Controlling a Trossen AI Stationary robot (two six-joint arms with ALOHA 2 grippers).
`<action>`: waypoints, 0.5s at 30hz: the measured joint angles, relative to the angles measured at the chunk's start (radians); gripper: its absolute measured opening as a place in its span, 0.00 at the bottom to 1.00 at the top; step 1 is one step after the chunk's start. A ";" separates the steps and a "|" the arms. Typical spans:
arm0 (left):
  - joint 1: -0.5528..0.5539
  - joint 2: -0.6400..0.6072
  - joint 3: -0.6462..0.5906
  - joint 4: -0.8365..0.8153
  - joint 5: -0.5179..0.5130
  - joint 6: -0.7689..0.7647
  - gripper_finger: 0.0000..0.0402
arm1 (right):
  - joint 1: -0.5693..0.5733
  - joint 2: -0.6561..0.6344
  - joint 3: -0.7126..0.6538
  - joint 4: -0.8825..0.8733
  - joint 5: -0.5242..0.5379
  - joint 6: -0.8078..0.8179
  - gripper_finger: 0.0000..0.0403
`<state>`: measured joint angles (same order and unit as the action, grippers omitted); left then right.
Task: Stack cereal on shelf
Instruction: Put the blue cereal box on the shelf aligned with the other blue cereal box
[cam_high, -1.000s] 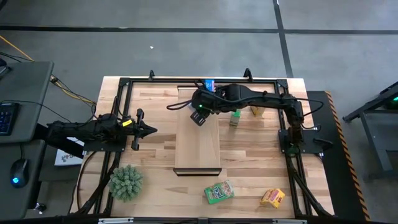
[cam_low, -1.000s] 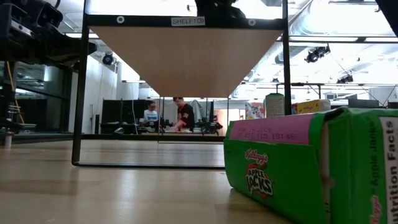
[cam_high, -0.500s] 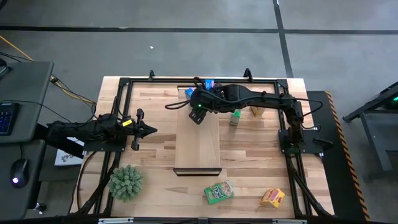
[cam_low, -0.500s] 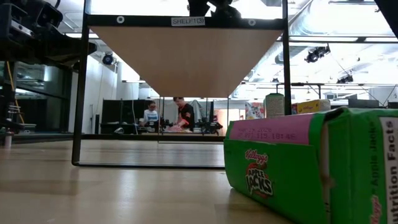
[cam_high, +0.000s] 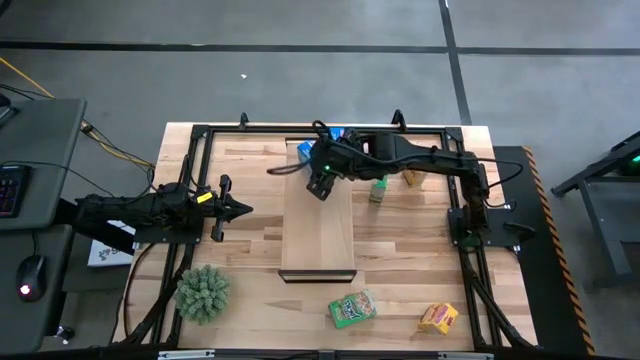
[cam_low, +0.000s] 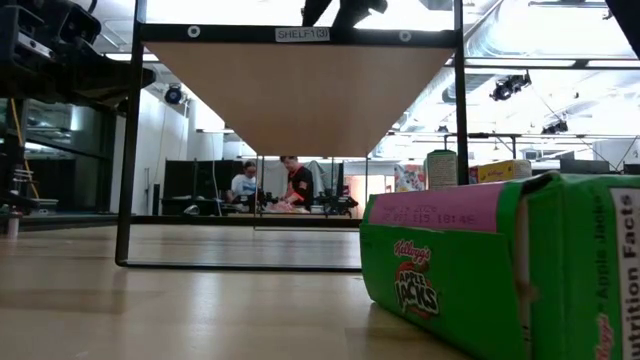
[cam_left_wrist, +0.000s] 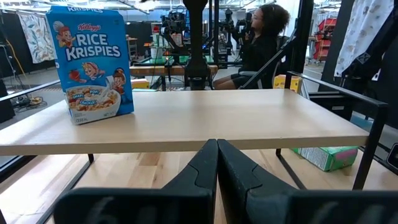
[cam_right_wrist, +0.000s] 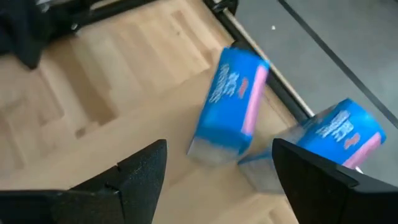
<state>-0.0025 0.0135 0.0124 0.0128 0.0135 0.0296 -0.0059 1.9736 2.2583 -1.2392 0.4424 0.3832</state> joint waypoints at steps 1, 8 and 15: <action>0.000 0.000 0.000 0.000 0.000 0.000 0.01 | 0.010 0.000 0.005 -0.021 -0.001 0.000 0.70; 0.000 0.000 0.000 0.000 0.000 0.000 0.01 | 0.113 0.000 -0.069 -0.122 0.085 0.074 0.58; 0.000 0.000 0.000 0.000 0.000 0.000 0.01 | 0.194 0.000 -0.276 -0.149 0.180 0.147 0.11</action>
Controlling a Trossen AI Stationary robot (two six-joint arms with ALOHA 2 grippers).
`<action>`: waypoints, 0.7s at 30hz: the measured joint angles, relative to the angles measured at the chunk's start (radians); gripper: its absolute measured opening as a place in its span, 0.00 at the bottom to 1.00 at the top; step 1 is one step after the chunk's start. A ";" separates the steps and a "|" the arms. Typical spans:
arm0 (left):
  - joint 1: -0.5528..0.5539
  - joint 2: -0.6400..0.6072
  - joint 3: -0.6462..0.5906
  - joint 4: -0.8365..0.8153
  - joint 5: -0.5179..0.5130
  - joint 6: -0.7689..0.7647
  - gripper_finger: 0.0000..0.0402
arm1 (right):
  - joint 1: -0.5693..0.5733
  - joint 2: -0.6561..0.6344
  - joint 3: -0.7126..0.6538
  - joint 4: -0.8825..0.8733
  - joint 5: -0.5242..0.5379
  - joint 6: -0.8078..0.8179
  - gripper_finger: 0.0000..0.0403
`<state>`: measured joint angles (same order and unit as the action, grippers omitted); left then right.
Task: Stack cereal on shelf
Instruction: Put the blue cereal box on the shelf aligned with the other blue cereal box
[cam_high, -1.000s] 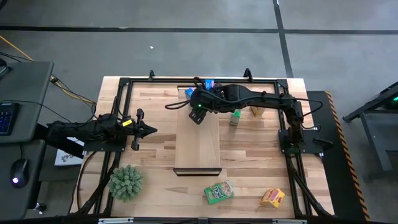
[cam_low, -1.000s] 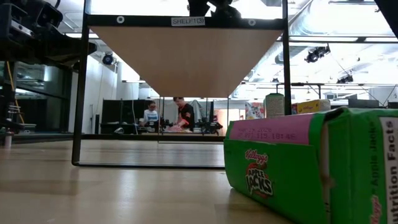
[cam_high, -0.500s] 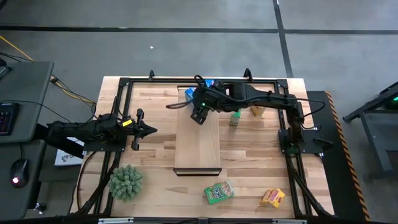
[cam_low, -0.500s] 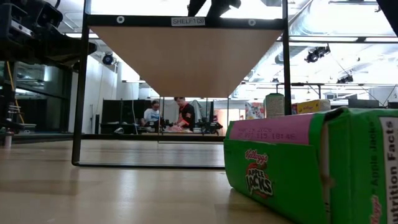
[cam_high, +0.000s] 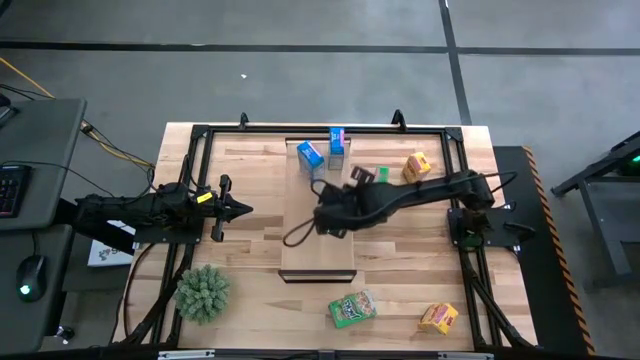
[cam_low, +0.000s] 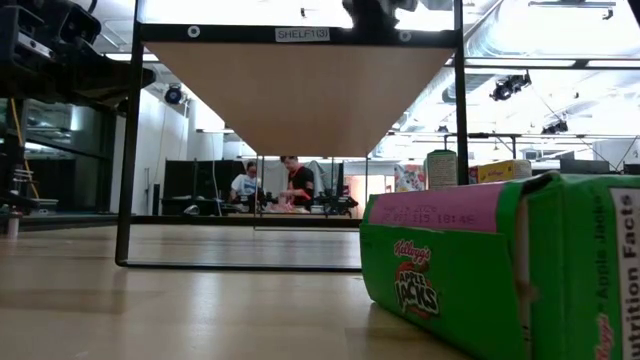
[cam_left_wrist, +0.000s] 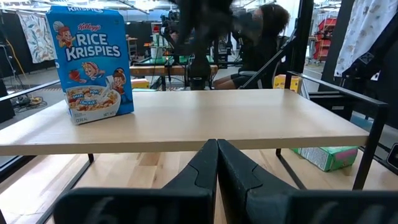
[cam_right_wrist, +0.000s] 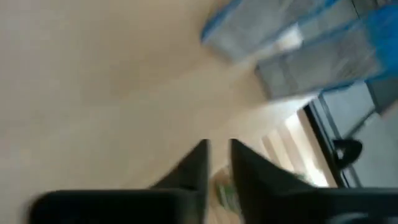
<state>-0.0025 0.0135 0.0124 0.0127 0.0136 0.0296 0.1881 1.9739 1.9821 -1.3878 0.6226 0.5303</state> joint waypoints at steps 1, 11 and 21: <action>0.000 0.000 0.000 0.000 0.000 0.000 0.01 | 0.002 0.000 -0.037 0.001 -0.002 0.009 0.06; 0.000 0.000 0.000 0.000 0.000 0.000 0.01 | 0.011 -0.257 -0.485 0.482 0.018 -0.065 0.01; 0.000 0.000 0.000 0.000 0.000 0.000 0.01 | -0.053 -0.421 -0.989 1.511 -0.089 -0.364 0.00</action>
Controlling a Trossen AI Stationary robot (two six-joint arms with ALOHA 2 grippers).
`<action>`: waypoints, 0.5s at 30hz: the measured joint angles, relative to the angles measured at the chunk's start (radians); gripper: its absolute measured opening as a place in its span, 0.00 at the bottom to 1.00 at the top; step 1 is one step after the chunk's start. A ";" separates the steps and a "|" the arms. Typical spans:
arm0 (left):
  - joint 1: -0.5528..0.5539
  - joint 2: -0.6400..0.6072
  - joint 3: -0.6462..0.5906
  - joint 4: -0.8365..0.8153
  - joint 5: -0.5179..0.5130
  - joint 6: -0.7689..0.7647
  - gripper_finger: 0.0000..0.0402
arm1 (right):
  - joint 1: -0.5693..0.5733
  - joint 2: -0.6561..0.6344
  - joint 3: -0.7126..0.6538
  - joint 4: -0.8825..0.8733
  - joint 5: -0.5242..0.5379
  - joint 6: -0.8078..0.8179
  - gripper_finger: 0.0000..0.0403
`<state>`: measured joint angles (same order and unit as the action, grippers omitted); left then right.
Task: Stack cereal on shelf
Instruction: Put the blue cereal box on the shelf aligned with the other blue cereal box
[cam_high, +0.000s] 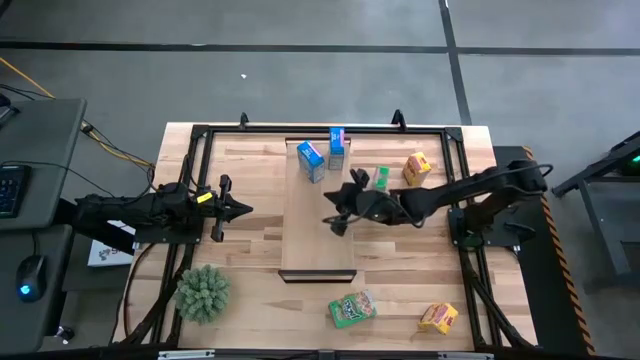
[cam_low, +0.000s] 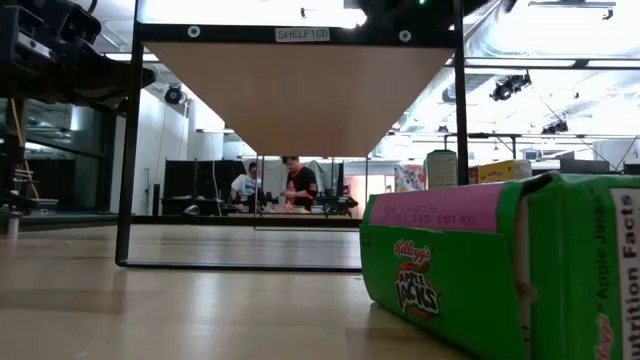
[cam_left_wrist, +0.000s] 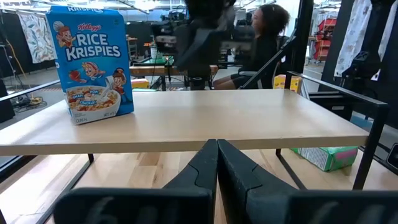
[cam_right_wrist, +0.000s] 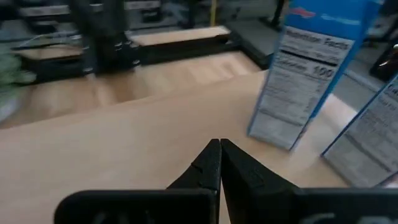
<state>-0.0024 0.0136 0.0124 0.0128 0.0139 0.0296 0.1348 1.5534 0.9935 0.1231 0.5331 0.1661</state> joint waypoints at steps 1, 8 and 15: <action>0.000 0.000 0.000 0.000 0.000 0.000 0.01 | -0.010 0.015 -0.002 0.015 0.020 -0.011 0.00; 0.000 0.000 0.000 0.000 0.000 0.000 0.01 | -0.043 0.149 0.123 0.013 0.139 -0.126 0.00; 0.000 0.000 0.000 -0.001 0.000 0.000 0.01 | -0.043 0.189 0.202 -0.053 0.264 -0.190 0.00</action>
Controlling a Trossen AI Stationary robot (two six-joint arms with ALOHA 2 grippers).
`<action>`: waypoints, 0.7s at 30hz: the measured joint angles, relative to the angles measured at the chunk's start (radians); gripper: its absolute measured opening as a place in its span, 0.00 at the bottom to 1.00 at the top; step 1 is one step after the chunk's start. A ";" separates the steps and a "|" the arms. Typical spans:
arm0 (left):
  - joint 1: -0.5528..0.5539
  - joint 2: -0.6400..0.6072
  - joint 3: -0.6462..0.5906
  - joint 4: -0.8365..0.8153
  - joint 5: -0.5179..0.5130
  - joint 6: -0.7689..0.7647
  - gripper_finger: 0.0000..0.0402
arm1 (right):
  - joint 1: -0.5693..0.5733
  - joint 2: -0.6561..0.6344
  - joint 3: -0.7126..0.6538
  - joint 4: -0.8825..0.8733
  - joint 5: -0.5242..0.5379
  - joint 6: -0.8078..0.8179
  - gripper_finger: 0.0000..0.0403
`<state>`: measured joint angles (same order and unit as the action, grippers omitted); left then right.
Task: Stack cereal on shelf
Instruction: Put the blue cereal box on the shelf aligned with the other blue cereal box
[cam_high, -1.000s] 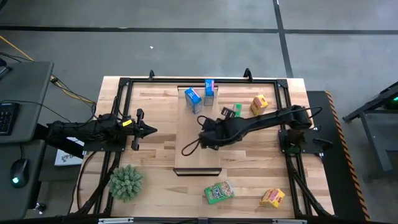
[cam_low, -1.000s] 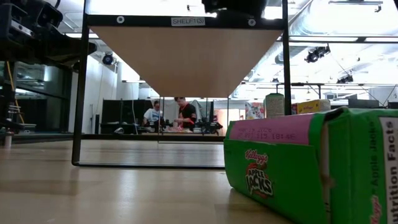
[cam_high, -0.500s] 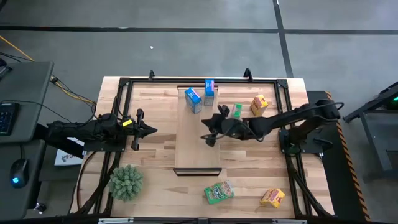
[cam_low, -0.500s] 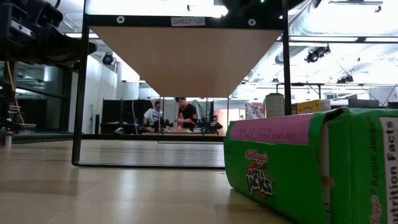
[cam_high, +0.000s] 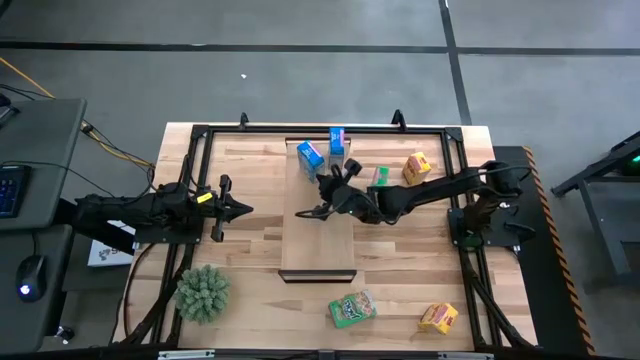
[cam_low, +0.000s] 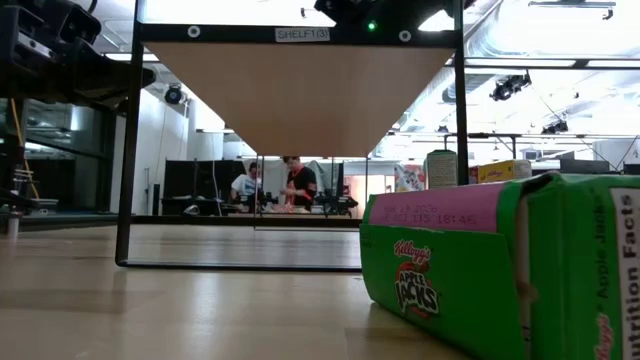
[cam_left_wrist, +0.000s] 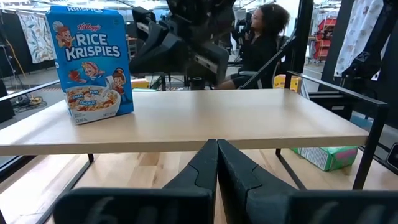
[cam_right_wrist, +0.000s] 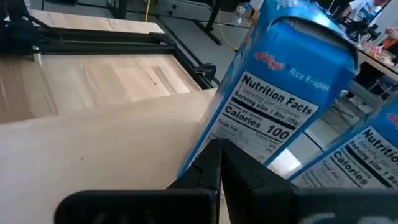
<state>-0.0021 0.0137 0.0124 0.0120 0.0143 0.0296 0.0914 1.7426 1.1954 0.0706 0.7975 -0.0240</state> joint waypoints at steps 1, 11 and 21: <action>0.000 0.000 0.000 0.001 0.000 0.000 0.01 | 0.000 0.001 0.001 -0.003 0.005 -0.001 0.00; 0.000 0.000 0.000 0.001 0.000 0.000 0.01 | -0.012 0.017 0.002 0.018 -0.050 0.023 0.00; 0.000 0.000 0.000 0.001 0.000 0.000 0.01 | -0.051 0.047 0.003 0.099 -0.078 0.047 0.00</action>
<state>-0.0024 0.0139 0.0124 0.0128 0.0139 0.0296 0.0402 1.7897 1.1984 0.1699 0.7195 0.0234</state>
